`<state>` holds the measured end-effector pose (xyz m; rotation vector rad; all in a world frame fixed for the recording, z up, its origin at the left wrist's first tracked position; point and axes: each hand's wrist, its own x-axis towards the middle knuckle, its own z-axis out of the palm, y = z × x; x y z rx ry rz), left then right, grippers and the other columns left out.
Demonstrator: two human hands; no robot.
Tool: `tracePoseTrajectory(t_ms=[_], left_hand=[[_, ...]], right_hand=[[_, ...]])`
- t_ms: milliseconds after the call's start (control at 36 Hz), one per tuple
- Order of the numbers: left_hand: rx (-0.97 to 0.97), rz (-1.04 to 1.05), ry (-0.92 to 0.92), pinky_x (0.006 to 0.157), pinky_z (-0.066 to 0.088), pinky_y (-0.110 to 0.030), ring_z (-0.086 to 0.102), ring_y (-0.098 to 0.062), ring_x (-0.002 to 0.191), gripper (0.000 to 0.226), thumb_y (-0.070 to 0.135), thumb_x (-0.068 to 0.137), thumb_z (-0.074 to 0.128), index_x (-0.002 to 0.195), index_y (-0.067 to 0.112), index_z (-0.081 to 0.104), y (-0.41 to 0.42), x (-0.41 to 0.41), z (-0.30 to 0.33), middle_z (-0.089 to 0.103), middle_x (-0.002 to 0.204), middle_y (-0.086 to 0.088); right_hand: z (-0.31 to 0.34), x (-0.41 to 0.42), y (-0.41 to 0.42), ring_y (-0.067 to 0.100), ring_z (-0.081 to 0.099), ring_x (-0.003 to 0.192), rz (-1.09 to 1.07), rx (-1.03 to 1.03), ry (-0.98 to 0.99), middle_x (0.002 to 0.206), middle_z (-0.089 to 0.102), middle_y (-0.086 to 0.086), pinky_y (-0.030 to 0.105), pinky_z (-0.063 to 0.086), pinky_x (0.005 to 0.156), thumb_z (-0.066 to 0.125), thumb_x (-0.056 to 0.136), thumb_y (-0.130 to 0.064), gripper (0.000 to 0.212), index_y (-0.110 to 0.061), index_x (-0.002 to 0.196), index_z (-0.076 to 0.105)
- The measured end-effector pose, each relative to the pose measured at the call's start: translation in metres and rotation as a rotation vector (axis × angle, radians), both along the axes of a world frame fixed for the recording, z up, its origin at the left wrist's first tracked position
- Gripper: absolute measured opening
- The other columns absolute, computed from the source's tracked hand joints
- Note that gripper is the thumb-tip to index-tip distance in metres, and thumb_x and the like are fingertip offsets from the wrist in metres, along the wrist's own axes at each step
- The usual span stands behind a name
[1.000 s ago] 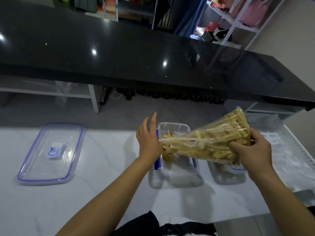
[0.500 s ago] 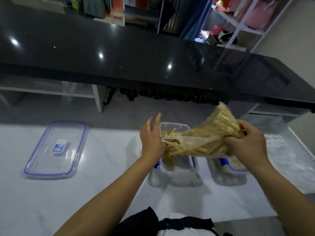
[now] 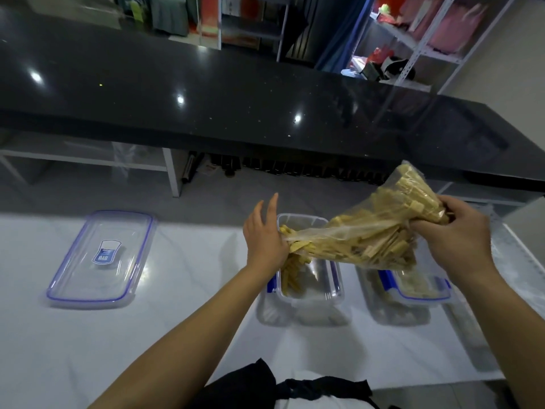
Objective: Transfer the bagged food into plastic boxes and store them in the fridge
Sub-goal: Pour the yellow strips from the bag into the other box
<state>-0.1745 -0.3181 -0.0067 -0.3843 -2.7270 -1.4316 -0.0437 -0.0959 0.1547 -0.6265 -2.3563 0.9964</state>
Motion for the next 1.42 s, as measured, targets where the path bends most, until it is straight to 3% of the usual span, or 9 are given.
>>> tracePoseTrajectory(t_ms=[306, 417, 500, 667, 806, 917, 1111, 1278, 1417], left_hand=[[-0.009, -0.035, 0.032, 0.119, 0.025, -0.046, 0.025, -0.030, 0.144, 0.086, -0.004, 0.084, 0.052, 0.156, 0.032, 0.021, 0.005, 0.011, 0.000, 0.025, 0.159, -0.009], [-0.050, -0.052, -0.003, 0.119, 0.024, -0.047, 0.025, -0.031, 0.145, 0.085, -0.002, 0.084, 0.054, 0.156, 0.030, 0.022, 0.005, 0.012, -0.001, 0.026, 0.159, -0.011], [-0.035, -0.065, 0.011, 0.119, 0.024, -0.046, 0.026, -0.030, 0.144, 0.080, -0.001, 0.086, 0.052, 0.155, 0.029, 0.025, 0.008, 0.014, 0.001, 0.028, 0.158, -0.010], [-0.117, -0.133, -0.044, 0.120, 0.020, -0.045, 0.024, -0.031, 0.144, 0.068, 0.004, 0.086, 0.053, 0.149, 0.025, 0.039, 0.008, 0.018, -0.004, 0.030, 0.157, -0.009], [-0.148, -0.194, -0.045, 0.120, 0.019, -0.046, 0.024, -0.031, 0.142, 0.050, 0.015, 0.088, 0.055, 0.137, 0.027, 0.054, 0.005, 0.024, -0.007, 0.035, 0.153, -0.008], [-0.228, -0.225, 0.033, 0.121, 0.015, -0.044, 0.023, -0.031, 0.143, 0.057, 0.017, 0.080, 0.062, 0.136, 0.027, 0.055, -0.003, 0.028, -0.012, 0.034, 0.153, -0.008], [-0.219, -0.375, -0.120, 0.121, 0.010, -0.045, 0.008, -0.027, 0.147, 0.076, 0.033, 0.076, 0.070, 0.145, 0.039, 0.038, -0.018, 0.023, 0.002, 0.018, 0.159, 0.002], [-0.134, -0.571, -0.306, 0.119, 0.024, -0.055, 0.011, -0.024, 0.149, 0.086, 0.032, 0.079, 0.075, 0.151, 0.043, 0.029, -0.035, 0.005, 0.041, 0.018, 0.161, 0.009], [0.138, -0.515, -0.392, 0.113, 0.038, -0.046, 0.030, -0.019, 0.143, 0.069, 0.043, 0.090, 0.069, 0.150, 0.040, 0.035, -0.025, -0.001, 0.054, 0.030, 0.158, 0.007]], right_hand=[[0.015, 0.009, -0.009, -0.006, 0.061, 0.068, 0.026, 0.115, 0.002, 0.079, 0.068, -0.023, 0.026, 0.046, 0.061, 0.078, 0.067, -0.003, 0.049, -0.040, 0.097, 0.064], [0.010, 0.009, -0.009, -0.003, 0.060, 0.066, 0.031, 0.097, -0.080, 0.075, 0.068, -0.014, 0.028, 0.046, 0.060, 0.079, 0.068, -0.005, 0.039, -0.035, 0.091, 0.068], [0.015, 0.011, -0.005, -0.002, 0.062, 0.067, -0.006, 0.073, -0.005, 0.080, 0.068, -0.023, 0.028, 0.047, 0.061, 0.079, 0.069, -0.007, 0.042, -0.043, 0.088, 0.066], [0.003, 0.004, -0.017, 0.012, 0.065, 0.078, 0.041, 0.099, -0.089, 0.085, 0.067, -0.011, 0.034, 0.051, 0.066, 0.077, 0.070, -0.003, 0.042, -0.028, 0.102, 0.065], [0.007, -0.004, -0.025, -0.006, 0.062, 0.073, 0.038, 0.056, -0.001, 0.084, 0.066, -0.018, 0.023, 0.045, 0.062, 0.078, 0.072, -0.003, 0.045, -0.034, 0.099, 0.061], [0.000, -0.013, -0.042, 0.004, 0.063, 0.078, 0.120, 0.072, -0.073, 0.085, 0.065, -0.014, 0.017, 0.046, 0.062, 0.076, 0.071, -0.001, 0.041, -0.028, 0.096, 0.061], [-0.007, -0.022, -0.053, 0.013, 0.063, 0.080, 0.164, 0.102, -0.109, 0.083, 0.066, -0.011, 0.040, 0.052, 0.070, 0.075, 0.071, -0.004, 0.033, -0.025, 0.093, 0.063], [-0.017, -0.024, -0.056, 0.015, 0.061, 0.078, 0.172, 0.061, -0.117, 0.080, 0.065, -0.006, 0.039, 0.052, 0.075, 0.070, 0.075, -0.001, 0.022, -0.019, 0.086, 0.065], [-0.023, -0.022, -0.058, 0.014, 0.064, 0.079, 0.181, 0.073, -0.116, 0.079, 0.067, -0.004, 0.033, 0.051, 0.071, 0.068, 0.078, 0.002, 0.018, -0.016, 0.082, 0.067]])
